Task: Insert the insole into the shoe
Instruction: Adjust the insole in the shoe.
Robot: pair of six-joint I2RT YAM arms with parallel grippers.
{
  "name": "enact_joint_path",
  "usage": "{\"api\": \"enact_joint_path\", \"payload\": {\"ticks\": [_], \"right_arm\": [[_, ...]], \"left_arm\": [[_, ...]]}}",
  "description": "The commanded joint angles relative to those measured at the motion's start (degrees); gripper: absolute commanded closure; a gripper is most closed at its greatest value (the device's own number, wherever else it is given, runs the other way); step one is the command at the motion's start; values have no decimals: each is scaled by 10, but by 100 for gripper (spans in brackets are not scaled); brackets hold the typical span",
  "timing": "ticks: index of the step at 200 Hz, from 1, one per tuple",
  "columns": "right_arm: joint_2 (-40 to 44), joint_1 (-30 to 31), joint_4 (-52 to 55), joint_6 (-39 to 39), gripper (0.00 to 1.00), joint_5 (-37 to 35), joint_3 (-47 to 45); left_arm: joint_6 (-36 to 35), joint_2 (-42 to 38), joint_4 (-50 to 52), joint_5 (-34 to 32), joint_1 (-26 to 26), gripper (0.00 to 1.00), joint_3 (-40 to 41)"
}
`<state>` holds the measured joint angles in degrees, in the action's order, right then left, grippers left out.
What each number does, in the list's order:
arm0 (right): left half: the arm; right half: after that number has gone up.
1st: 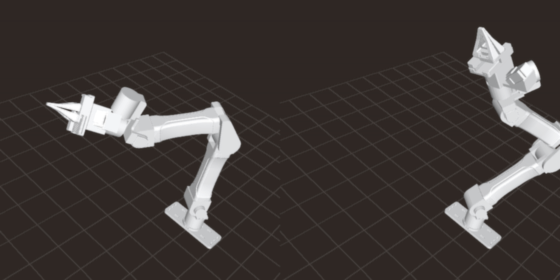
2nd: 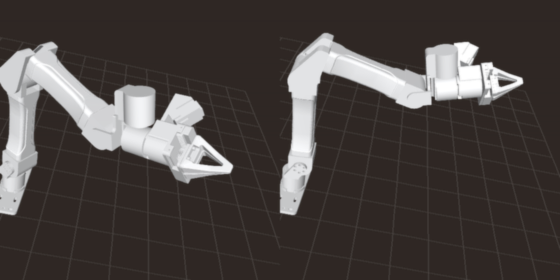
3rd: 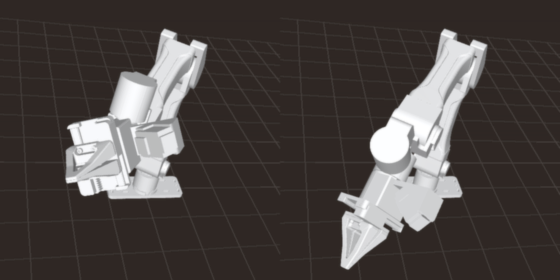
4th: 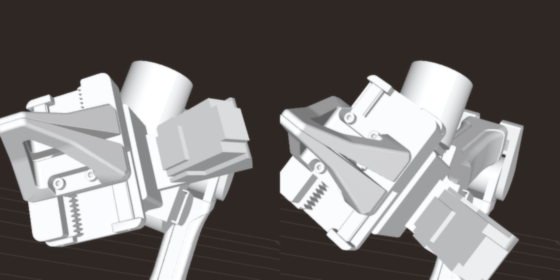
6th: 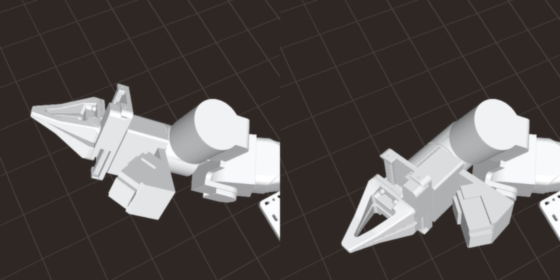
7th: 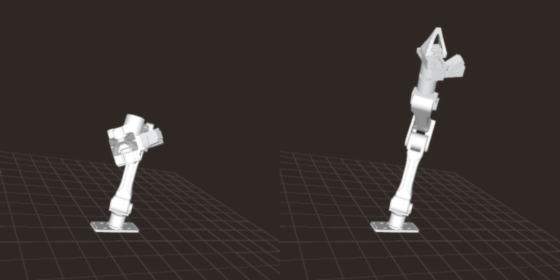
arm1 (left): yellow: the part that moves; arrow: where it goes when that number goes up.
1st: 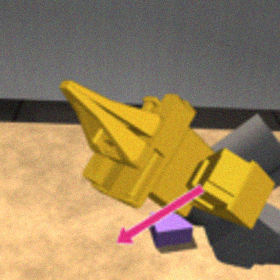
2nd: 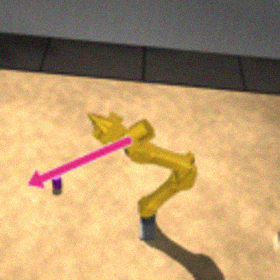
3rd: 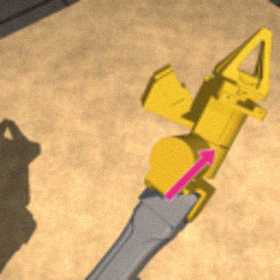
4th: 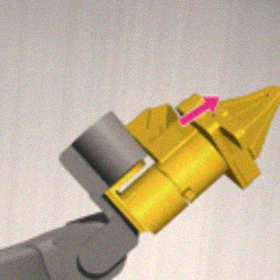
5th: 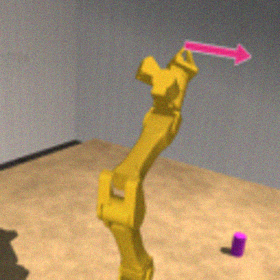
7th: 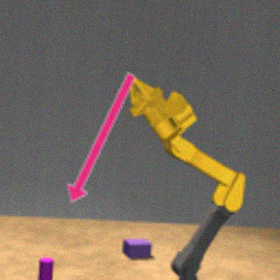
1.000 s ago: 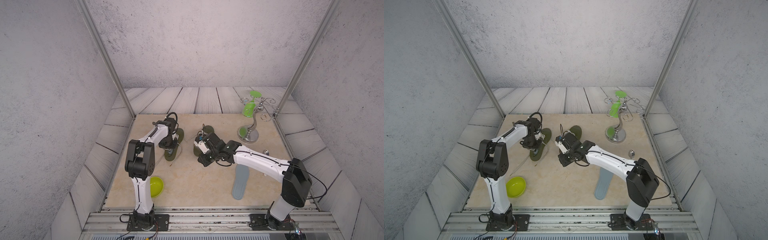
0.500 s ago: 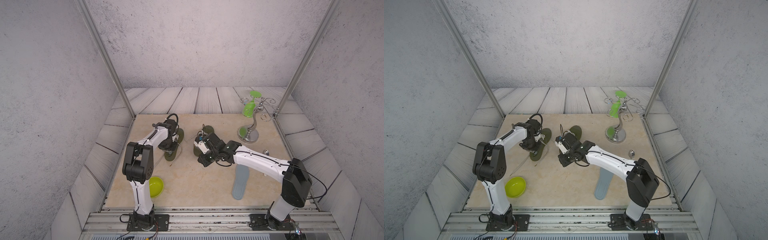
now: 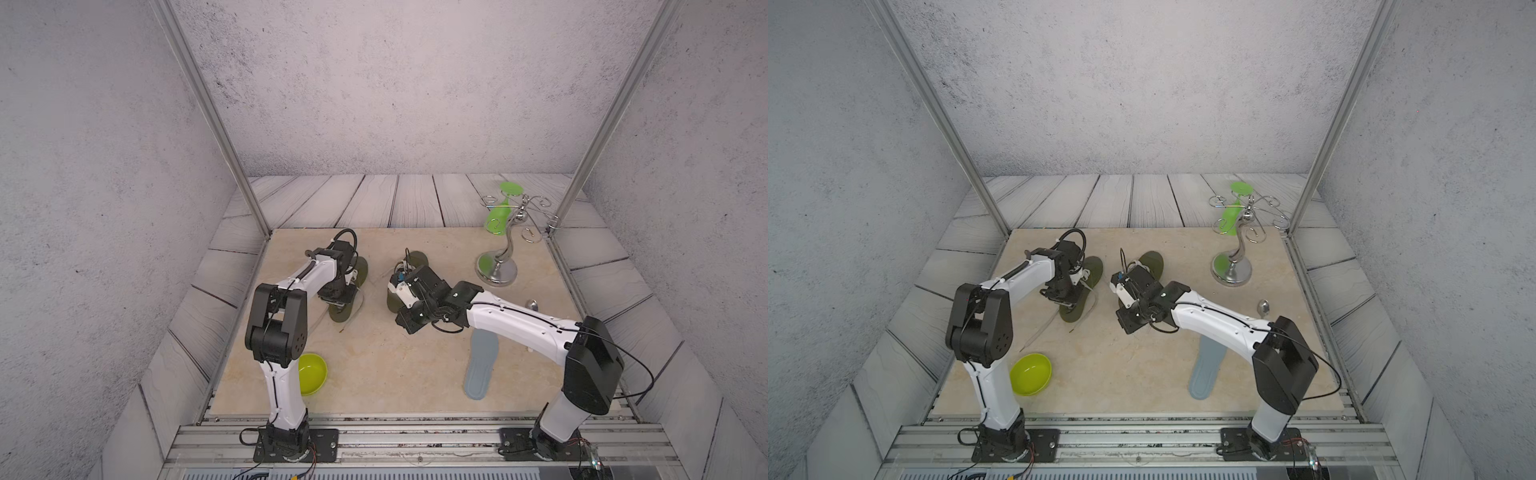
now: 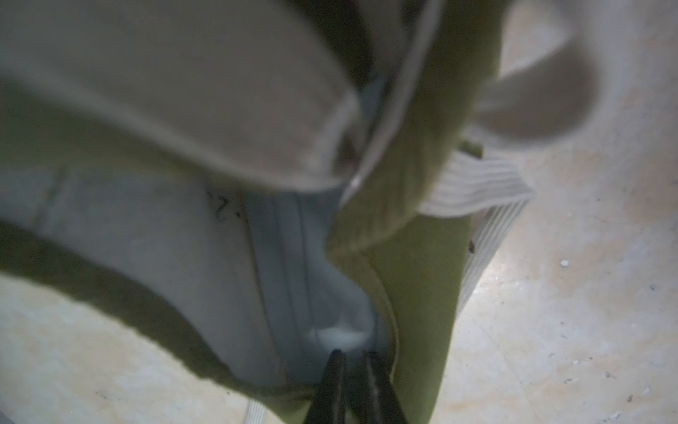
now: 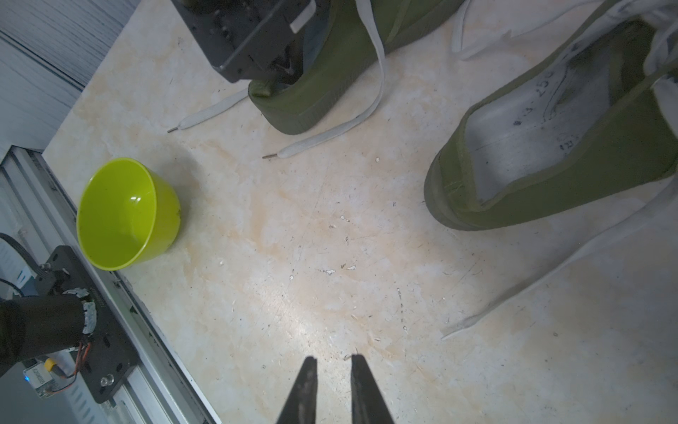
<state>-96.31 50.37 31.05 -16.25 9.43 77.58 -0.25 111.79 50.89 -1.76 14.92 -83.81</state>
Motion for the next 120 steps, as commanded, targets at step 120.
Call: {"api": "enact_joint_path", "payload": {"ticks": [120], "right_arm": [[24,-6,2,3,80,-1,-7]], "left_arm": [[6,-32,-46,147,-16,84,30]]}}
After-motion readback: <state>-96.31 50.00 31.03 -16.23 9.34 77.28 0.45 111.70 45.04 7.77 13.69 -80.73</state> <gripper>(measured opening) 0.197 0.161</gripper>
